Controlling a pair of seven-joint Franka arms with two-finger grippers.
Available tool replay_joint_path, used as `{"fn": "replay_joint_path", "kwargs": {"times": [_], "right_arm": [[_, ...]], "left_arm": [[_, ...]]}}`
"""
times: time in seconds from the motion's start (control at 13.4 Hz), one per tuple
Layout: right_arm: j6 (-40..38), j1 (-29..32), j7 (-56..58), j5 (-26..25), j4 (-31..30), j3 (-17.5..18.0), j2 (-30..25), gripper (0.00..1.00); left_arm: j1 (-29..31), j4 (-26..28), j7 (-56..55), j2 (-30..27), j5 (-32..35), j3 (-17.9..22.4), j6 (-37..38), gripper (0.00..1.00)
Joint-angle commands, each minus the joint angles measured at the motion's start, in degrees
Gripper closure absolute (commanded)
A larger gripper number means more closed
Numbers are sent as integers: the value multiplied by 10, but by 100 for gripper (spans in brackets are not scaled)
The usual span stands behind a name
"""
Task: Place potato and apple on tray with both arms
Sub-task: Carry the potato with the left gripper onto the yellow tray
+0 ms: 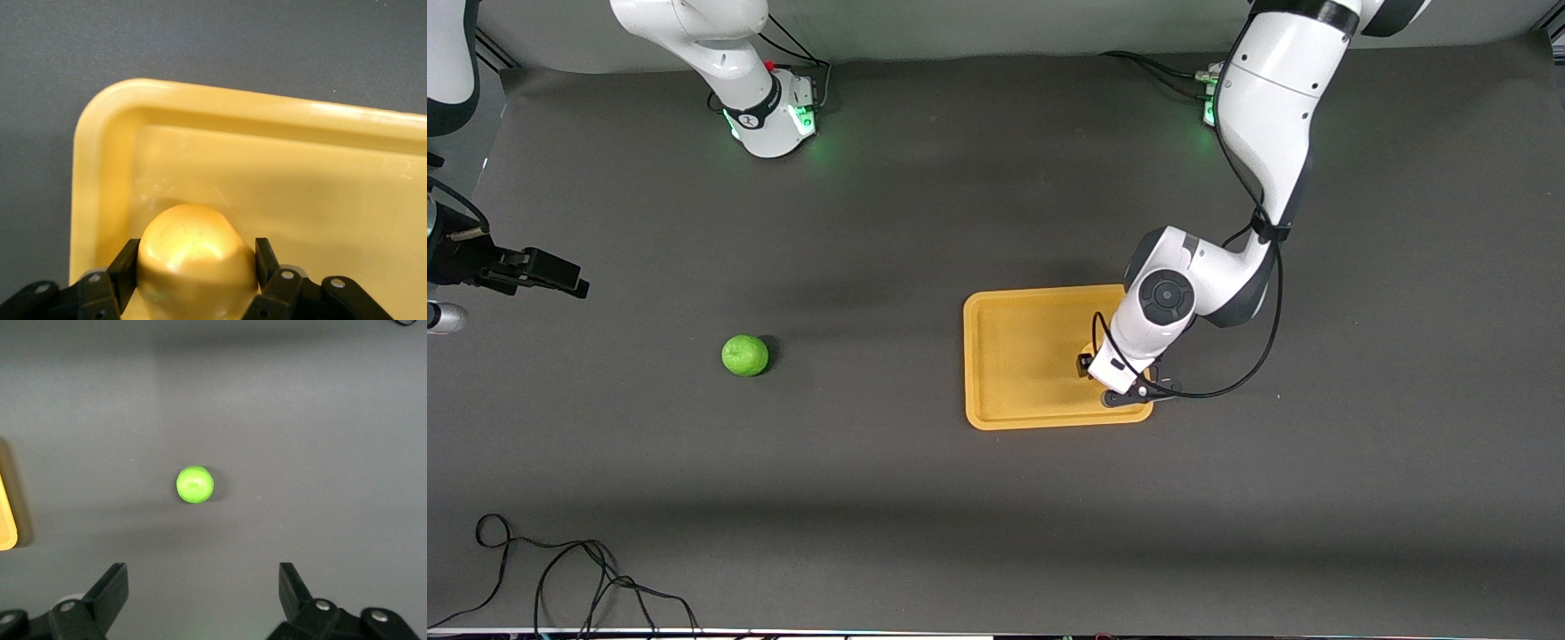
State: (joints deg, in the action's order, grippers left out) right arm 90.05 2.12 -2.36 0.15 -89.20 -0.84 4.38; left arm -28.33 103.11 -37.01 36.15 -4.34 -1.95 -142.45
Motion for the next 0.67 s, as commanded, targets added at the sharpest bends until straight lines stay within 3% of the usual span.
{"fn": "replay_joint_path", "kwargs": {"times": [0.0, 0.07, 0.15, 0.22, 0.37, 0.45, 0.52, 0.6], "right_arm": [[-2, -3, 9, 5, -3, -4, -4, 0], [-2, -3, 9, 5, -3, -4, -4, 0], [-2, -4, 9, 5, -3, -4, -4, 0], [-2, -4, 8, 5, -3, -4, -4, 0], [-2, -9, -3, 5, -3, 0, -4, 0], [-1, -19, -6, 5, -2, 0, -2, 0], [3, -27, -21, 6, -3, 0, -1, 0], [6, -38, -47, 9, -2, 1, 0, 0]], "left_arm": [[-15, -9, -18, 6, -2, 6, -2, 70], [-15, -8, -18, 5, -1, 6, -1, 69], [-15, -7, -18, 5, -1, 6, -1, 60], [-15, -6, -18, 5, -1, 6, -2, 36], [-15, -5, -19, 5, 2, 6, -6, 31], [-16, -3, -23, 5, 2, 6, -8, 13], [-17, -1, -26, 5, 3, 7, -10, 2], [-16, 0, -26, 4, 4, 7, -10, 1]]}}
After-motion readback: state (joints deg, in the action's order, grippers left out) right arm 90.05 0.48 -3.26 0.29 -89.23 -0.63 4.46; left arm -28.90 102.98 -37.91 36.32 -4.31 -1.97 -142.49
